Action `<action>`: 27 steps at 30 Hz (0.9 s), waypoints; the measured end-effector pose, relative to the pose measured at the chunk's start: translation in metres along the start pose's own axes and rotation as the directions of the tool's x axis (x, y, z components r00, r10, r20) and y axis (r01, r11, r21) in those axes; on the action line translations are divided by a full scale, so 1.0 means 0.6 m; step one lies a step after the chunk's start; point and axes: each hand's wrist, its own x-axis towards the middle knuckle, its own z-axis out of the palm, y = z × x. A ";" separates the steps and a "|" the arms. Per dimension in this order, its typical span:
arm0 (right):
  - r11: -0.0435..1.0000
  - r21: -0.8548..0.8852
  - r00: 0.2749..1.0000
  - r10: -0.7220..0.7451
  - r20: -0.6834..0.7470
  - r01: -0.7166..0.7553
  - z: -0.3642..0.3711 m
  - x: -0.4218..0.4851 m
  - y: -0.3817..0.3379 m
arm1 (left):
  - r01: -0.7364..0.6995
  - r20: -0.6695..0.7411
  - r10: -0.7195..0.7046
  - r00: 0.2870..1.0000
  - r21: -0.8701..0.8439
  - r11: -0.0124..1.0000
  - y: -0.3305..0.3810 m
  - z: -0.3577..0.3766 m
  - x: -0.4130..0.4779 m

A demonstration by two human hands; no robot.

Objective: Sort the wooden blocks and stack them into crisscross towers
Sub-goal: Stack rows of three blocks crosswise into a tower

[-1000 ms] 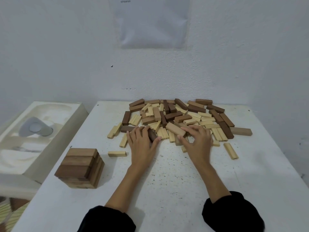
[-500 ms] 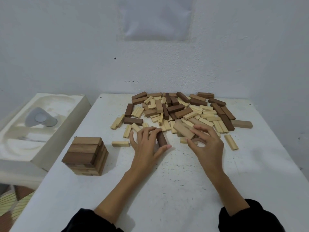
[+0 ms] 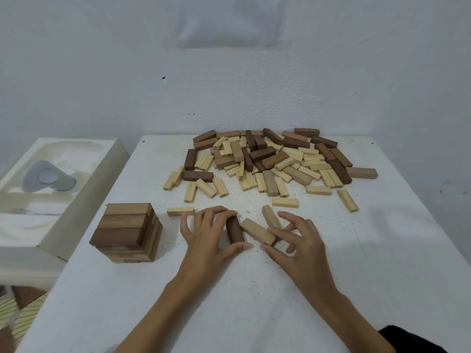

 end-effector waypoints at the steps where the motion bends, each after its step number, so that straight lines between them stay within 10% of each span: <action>1: 1.000 0.015 1.000 0.015 0.007 -0.015 0.000 0.001 0.001 | -0.003 -0.001 0.003 1.000 0.004 1.000 -0.002 0.001 0.002; 27: 0.975 0.104 0.977 0.185 0.105 -0.196 -0.044 0.027 0.040 | -0.109 0.385 0.161 0.909 -0.154 0.982 0.004 0.001 0.044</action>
